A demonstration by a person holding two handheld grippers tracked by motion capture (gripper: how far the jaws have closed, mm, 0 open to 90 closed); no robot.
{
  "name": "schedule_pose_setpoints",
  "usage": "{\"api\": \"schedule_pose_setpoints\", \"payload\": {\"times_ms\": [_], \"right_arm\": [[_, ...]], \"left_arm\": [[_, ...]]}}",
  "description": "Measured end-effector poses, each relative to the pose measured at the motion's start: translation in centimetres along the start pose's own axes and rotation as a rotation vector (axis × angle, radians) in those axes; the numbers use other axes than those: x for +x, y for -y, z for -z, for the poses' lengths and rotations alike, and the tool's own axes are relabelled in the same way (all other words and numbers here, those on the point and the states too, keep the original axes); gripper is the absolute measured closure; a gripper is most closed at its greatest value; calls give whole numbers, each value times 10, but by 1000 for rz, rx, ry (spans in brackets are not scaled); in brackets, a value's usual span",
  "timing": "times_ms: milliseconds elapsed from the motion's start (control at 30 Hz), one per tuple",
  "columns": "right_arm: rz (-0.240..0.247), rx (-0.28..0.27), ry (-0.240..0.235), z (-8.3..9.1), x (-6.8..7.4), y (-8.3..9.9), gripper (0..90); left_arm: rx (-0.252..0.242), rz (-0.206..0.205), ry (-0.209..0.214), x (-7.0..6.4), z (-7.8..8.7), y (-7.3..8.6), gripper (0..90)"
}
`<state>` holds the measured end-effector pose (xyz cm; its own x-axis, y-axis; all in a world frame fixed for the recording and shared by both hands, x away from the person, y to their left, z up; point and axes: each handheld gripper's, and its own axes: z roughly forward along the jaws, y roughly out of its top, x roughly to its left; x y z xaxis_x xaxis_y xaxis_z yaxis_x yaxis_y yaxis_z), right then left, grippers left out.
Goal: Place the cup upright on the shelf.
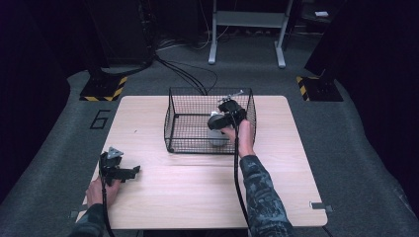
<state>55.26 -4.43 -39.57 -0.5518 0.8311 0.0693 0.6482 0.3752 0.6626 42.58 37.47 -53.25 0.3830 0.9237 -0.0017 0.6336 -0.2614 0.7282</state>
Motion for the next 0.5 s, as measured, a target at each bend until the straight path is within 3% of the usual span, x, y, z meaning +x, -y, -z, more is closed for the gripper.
{"api": "schedule_pose_setpoints", "payload": {"times_ms": [233, 500], "right_arm": [[41, -38, -7, 27, 12, 2, 0], [91, -91, 2, 76, 16, 19, 0]], "left_arm": [[2, -3, 2, 0, 0, 0, 3], [0, 1, -1, 0, 0, 0, 3]]}}
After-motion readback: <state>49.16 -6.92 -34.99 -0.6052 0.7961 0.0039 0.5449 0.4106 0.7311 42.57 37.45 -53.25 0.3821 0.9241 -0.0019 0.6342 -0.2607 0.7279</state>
